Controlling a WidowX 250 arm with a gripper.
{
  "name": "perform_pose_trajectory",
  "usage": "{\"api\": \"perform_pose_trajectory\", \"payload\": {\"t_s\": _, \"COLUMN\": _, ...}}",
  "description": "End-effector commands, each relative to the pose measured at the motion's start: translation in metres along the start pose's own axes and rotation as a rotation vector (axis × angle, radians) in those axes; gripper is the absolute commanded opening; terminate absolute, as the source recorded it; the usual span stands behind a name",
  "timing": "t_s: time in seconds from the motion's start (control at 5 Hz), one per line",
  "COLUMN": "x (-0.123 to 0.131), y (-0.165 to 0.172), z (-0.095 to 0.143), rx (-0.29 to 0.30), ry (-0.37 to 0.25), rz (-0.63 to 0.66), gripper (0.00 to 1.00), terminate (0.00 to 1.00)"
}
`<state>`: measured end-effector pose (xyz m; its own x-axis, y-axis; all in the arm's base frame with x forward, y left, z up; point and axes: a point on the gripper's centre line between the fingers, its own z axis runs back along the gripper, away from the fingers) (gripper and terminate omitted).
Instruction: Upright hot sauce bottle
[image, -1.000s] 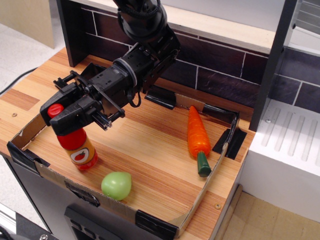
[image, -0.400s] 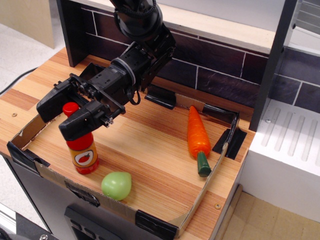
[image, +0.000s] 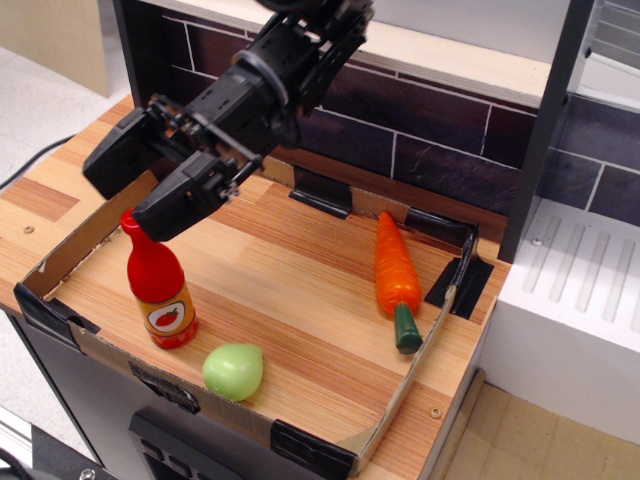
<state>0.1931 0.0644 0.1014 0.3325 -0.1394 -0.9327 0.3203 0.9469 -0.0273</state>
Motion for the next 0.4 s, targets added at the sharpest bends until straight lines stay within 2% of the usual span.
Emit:
{"api": "perform_pose_trajectory", "payload": {"t_s": 0.0, "x": -0.0176, "y": -0.0041, "z": 0.0171, "rx": 0.015, "ry": -0.079, "rz": 0.006, "gripper": 1.0, "terminate": 0.0}}
{"api": "perform_pose_trajectory", "payload": {"t_s": 0.2, "x": -0.0176, "y": -0.0041, "z": 0.0171, "rx": 0.015, "ry": -0.079, "rz": 0.006, "gripper": 1.0, "terminate": 1.0}}
